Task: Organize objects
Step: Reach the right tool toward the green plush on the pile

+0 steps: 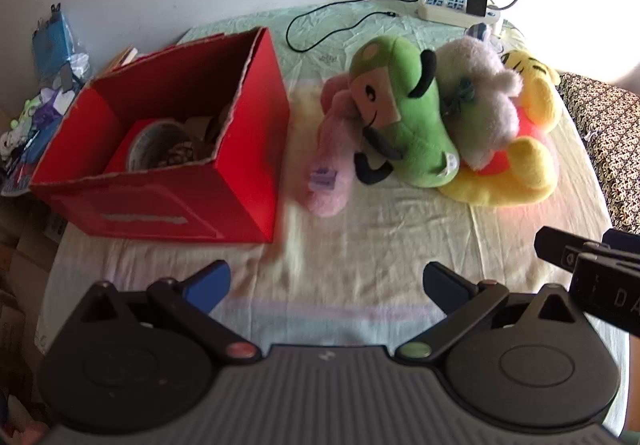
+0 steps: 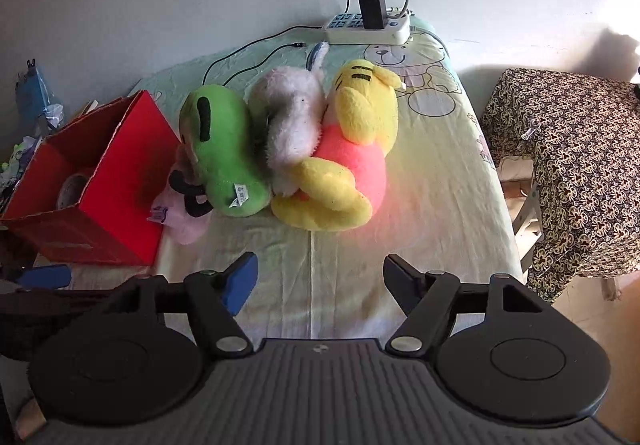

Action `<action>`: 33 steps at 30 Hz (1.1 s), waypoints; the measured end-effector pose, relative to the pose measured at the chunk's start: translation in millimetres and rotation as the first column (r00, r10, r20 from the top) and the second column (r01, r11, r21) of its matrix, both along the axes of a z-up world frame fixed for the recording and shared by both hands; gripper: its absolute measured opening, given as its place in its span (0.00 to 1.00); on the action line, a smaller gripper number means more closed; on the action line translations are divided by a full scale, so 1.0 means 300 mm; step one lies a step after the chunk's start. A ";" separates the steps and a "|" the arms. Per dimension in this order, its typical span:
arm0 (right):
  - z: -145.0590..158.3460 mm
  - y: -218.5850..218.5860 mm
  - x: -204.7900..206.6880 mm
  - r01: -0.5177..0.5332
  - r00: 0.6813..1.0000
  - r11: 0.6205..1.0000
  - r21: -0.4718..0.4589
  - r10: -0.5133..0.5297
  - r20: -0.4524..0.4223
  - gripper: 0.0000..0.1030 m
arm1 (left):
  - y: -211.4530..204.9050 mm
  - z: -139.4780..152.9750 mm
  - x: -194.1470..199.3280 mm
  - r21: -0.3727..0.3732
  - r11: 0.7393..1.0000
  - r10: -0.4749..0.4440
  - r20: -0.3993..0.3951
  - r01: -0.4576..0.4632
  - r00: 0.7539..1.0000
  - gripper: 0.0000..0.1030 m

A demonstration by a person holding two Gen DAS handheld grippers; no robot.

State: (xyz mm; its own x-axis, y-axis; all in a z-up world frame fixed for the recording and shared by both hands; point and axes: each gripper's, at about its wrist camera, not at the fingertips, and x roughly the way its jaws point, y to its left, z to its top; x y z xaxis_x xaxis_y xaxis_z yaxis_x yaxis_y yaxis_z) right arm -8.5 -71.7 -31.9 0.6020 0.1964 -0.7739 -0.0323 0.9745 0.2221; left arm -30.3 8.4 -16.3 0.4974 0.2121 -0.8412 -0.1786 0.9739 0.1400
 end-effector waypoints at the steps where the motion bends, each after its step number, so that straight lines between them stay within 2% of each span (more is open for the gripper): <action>1: -0.003 0.004 0.002 -0.006 1.000 1.000 0.004 0.006 -0.006 0.69 | 0.004 -0.003 -0.004 0.001 1.000 0.004 -0.006 -0.004 1.000 0.99; 3: -0.007 0.016 0.002 -0.017 1.000 1.000 0.008 0.017 -0.011 0.65 | 0.011 -0.008 -0.010 0.000 1.000 0.011 -0.012 -0.011 1.000 0.99; 7: -0.009 0.031 -0.001 -0.024 1.000 1.000 0.003 0.024 -0.008 0.65 | 0.019 -0.017 -0.005 -0.003 1.000 0.011 -0.023 -0.011 1.000 0.99; 14: 0.002 -0.005 -0.004 0.030 1.000 0.999 -0.021 -0.030 0.006 0.65 | -0.013 -0.009 0.032 -0.015 0.999 -0.041 -0.013 0.041 0.999 0.99; 19: -0.025 -0.032 -0.002 0.062 0.998 0.998 0.003 -0.062 -0.032 0.65 | -0.027 -0.026 0.050 -0.020 0.997 -0.077 -0.031 0.076 0.997 0.99; 25: -0.023 -0.042 -0.001 0.089 0.996 0.996 0.030 -0.089 -0.008 0.63 | -0.030 -0.017 0.072 -0.026 0.992 -0.122 -0.017 0.122 0.992 0.99; 31: -0.051 -0.053 0.013 0.103 0.994 0.993 0.064 -0.101 -0.033 0.59 | -0.044 -0.028 0.085 -0.048 0.984 -0.175 -0.019 0.174 0.984 0.99; 33: -0.047 -0.057 0.014 0.094 0.995 0.992 0.080 -0.093 -0.022 0.54 | -0.041 -0.027 0.091 -0.063 0.980 -0.191 -0.012 0.190 0.981 0.99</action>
